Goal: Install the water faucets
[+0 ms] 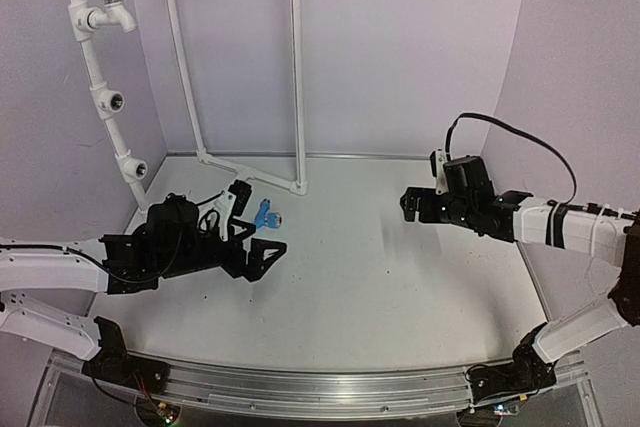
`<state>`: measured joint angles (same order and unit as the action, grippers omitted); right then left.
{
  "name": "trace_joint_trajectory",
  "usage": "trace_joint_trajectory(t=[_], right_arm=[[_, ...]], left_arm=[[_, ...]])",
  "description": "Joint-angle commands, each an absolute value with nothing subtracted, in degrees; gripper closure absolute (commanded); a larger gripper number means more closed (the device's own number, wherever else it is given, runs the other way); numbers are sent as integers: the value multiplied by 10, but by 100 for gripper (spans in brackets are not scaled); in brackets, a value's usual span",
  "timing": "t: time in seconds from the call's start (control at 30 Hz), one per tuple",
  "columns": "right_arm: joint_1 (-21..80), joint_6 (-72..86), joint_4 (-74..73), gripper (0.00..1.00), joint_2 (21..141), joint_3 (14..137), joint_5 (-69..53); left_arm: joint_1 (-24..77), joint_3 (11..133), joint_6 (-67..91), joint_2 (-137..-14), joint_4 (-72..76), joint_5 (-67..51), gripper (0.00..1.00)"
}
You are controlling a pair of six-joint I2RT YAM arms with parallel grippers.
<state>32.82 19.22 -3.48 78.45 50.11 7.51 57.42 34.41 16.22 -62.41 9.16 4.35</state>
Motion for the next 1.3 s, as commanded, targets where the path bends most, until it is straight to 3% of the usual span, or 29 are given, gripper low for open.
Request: trace_joint_trajectory(t=[0.0,0.2,0.57,0.93,1.27], right_arm=[[329,198,-18,2,795,505,84],[330,201,-25,2,791,502,94],[330,263,-39,2,768,475,157],[330,261,-62,2,791,492,66],[331,255,-58,2,806,488,-36]], left_arm=[[580,397,144,-643,134,115,1],[577,463,195,-725,60,207,0],[501,628,280,-912,-117,168,0],[443,893,330,-1124,-299,245,0],[360,1043,334,-1275,-364,206,3]])
